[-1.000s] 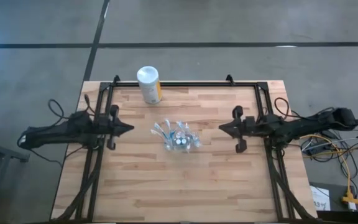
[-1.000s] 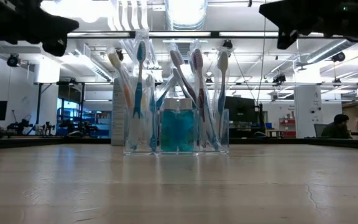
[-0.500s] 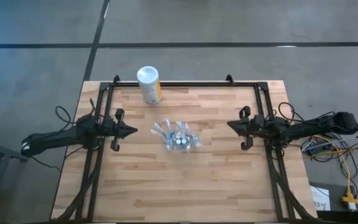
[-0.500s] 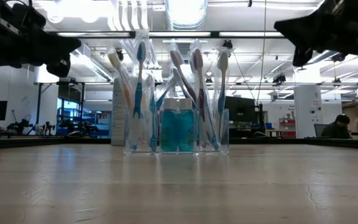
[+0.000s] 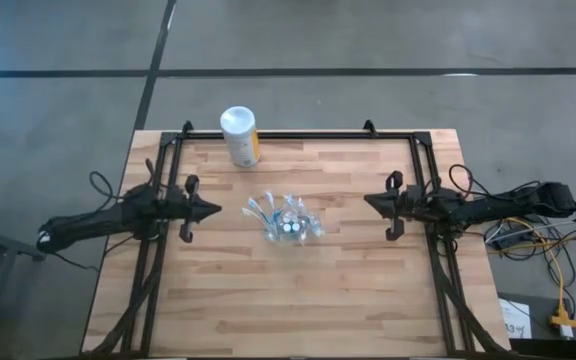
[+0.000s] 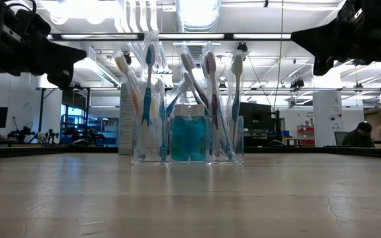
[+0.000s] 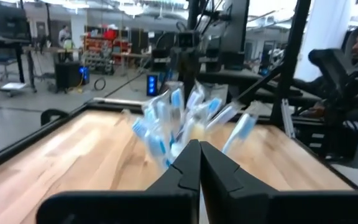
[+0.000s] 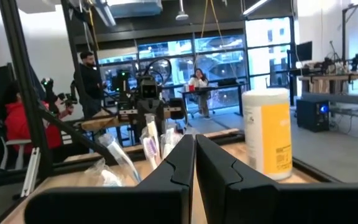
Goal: Pick & Place toothbrushing station
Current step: Return to Home Position
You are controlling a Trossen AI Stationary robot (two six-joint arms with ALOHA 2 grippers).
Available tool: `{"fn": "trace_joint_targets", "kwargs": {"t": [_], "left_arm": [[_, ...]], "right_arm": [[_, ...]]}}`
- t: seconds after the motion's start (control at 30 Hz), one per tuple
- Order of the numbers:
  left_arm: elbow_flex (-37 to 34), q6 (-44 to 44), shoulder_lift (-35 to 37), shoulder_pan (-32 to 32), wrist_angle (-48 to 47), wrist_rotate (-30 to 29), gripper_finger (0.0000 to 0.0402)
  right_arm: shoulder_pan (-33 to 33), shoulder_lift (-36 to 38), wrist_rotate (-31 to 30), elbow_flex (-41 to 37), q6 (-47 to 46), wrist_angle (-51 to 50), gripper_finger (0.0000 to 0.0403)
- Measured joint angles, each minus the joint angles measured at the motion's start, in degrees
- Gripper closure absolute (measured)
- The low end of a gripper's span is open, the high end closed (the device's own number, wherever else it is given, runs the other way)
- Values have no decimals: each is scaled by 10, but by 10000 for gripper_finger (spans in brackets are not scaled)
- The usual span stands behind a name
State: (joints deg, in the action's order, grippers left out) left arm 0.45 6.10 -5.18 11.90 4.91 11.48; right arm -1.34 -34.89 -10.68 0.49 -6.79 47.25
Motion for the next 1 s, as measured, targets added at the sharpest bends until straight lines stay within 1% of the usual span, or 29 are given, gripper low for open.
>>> {"fn": "trace_joint_targets", "kwargs": {"t": [0.2, 0.43, 1.0], "left_arm": [[0, 2, 14, 0, -9, 0, 388], [0, 3, 13, 0, -9, -1, 391], [-1, 4, 13, 0, -9, -2, 390]], "right_arm": [[0, 0, 0, 0, 9, 6, 390], [0, -4, 1, 0, 7, -8, 390], [0, -9, 1, 0, 8, -8, 390]]}}
